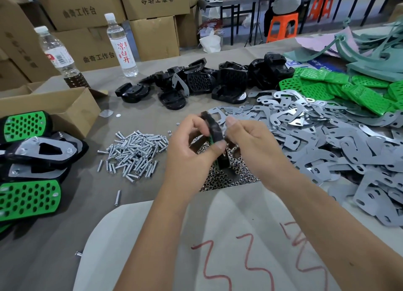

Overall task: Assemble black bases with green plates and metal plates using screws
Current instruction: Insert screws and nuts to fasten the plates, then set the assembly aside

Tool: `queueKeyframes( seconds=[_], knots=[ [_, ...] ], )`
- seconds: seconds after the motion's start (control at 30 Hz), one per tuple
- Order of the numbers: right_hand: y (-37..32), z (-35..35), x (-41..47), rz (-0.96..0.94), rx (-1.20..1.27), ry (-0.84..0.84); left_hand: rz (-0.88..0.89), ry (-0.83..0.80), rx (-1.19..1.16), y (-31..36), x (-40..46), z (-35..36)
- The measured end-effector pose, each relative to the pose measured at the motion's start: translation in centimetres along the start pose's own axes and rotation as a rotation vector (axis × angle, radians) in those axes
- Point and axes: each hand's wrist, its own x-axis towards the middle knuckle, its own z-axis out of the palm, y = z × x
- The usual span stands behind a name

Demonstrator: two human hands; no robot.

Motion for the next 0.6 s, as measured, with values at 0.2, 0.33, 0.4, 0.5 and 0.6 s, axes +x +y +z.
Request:
queueKeyframes(
  seconds=[0.2, 0.33, 0.4, 0.5, 0.6],
  knots=[
    [1.1, -1.6, 0.2, -0.116, -0.773, -0.452, -0.424, 0.451, -0.789, -0.6, 1.6, -1.9],
    [1.1, -0.8, 0.1, -0.120, -0.738, -0.491, -0.568, 0.388, -1.066, -0.6, 1.4, -2.5],
    [1.4, -0.7, 0.3, -0.182, -0.667, -0.346, -0.605, 0.314, -1.094, -0.3, 1.1, -2.3],
    [1.4, -0.9, 0.4, -0.140, -0.262, -0.080, -0.653, 0.224, -1.000, 0.0, 0.8, -2.0],
    [1.0, -0.5, 0.3, -0.102, 0.030, -0.006, -0.631, 0.203, -0.951, 0.1, 0.7, -1.5]
  ],
)
